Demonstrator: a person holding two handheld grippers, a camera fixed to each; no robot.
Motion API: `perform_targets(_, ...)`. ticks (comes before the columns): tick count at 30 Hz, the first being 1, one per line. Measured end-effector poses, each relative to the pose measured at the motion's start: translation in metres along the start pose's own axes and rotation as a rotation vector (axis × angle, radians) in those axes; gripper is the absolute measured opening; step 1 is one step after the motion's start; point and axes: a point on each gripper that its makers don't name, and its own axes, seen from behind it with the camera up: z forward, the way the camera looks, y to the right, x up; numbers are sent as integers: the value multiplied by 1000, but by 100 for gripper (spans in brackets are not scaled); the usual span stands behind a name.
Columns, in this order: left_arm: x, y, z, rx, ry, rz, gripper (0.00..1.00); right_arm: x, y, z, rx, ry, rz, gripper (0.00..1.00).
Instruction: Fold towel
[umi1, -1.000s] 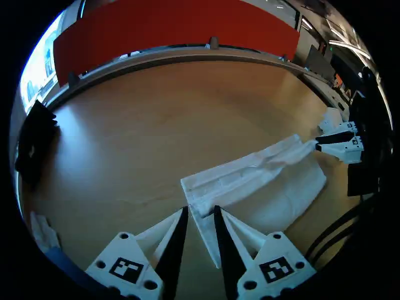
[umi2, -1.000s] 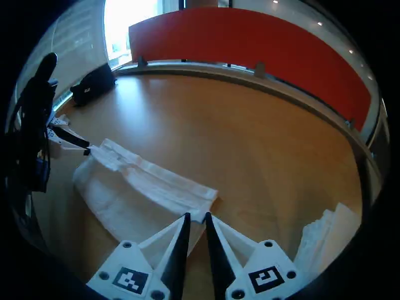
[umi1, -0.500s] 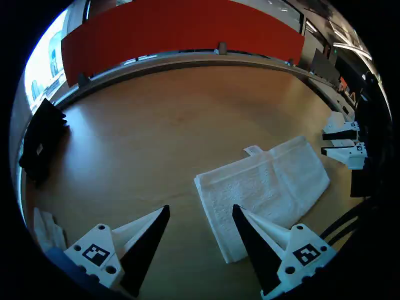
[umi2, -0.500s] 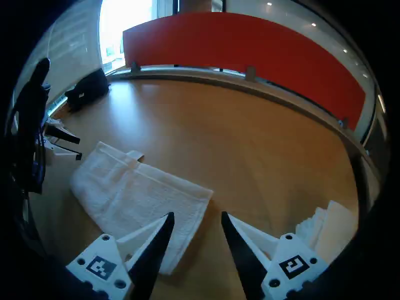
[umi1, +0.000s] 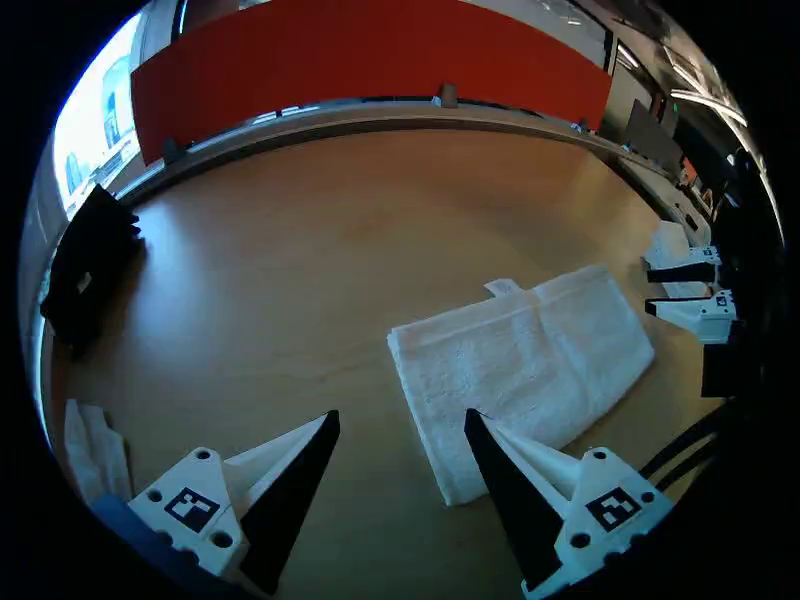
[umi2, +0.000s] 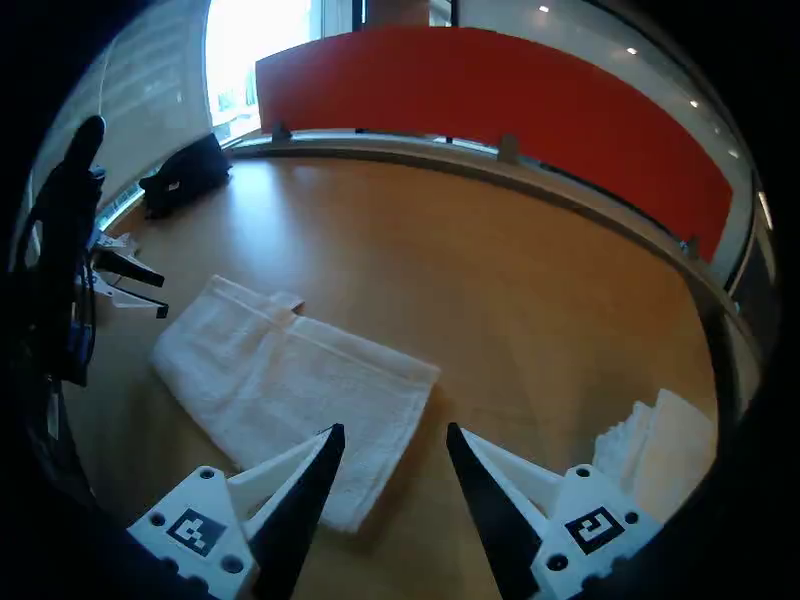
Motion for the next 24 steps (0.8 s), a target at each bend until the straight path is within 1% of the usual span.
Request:
perform_targets(12, -30, 0, -21, 17, -12, -35, 93, -28, -11, -21, 9, -24, -1, 79)
perform_targets(20, -37, -2, -29, 30, -5, -46, 93, -29, -14, -25, 16, -22, -9, 79)
perform_targets(24, -40, -3, -34, 39, 0, -54, 93, -28, -17, -25, 25, -19, -23, 79)
